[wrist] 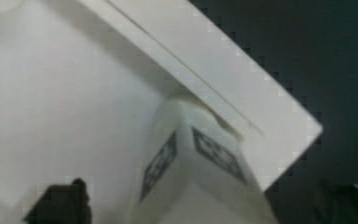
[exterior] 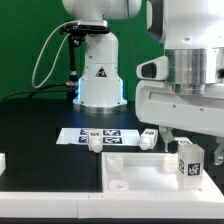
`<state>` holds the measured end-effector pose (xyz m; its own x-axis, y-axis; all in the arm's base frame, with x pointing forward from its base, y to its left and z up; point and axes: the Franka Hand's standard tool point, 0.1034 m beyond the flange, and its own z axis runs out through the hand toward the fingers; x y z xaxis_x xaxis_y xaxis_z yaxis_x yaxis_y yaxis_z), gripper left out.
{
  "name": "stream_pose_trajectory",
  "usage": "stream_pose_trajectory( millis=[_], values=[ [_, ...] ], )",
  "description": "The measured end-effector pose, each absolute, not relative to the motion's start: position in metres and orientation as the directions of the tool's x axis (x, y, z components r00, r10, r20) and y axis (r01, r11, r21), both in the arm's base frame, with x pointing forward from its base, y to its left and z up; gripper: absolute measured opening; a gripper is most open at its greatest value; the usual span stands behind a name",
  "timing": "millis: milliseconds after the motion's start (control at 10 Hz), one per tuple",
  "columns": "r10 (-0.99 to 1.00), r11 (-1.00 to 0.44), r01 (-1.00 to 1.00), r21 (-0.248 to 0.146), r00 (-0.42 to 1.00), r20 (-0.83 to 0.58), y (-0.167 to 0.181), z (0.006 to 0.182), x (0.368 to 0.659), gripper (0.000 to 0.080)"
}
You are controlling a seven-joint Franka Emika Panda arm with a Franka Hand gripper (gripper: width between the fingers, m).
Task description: Assemble one leg
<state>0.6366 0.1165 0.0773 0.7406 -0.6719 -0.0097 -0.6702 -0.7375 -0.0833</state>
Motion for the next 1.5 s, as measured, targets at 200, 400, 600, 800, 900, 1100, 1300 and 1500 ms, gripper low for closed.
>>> stream_pose_trajectory(
  millis=[200, 400, 600, 800, 900, 1100, 1300, 1500],
  values=[
    [-0.618, -0.784, -0.612, -0.106, 0.786, 0.032, 0.1176, 0.0774, 0.6349, 0.0644],
    [-0.409, -0.911, -0.403, -0.083, 0.91, 0.065, 0.1155, 0.0776, 0.6365, 0.0648],
    [-0.029, -0.999, -0.026, -0.026, 0.995, 0.097, 0.1111, 0.0773, 0.6433, 0.0648],
    [0.03, -0.999, 0.032, -0.02, 0.995, 0.09, 0.1108, 0.0741, 0.6438, 0.0648],
    [0.019, -1.0, 0.021, -0.02, 0.996, 0.089, 0.1105, 0.0736, 0.6437, 0.0525],
    [-0.018, -1.0, -0.016, -0.024, 0.996, 0.088, 0.1105, 0.0733, 0.6435, 0.0284],
    [-0.149, -0.989, -0.147, -0.036, 0.985, 0.085, 0.1109, 0.0731, 0.6436, 0.0285],
    [-0.414, -0.91, -0.412, -0.046, 0.906, 0.092, 0.1112, 0.0724, 0.6431, 0.0285]
  ],
)
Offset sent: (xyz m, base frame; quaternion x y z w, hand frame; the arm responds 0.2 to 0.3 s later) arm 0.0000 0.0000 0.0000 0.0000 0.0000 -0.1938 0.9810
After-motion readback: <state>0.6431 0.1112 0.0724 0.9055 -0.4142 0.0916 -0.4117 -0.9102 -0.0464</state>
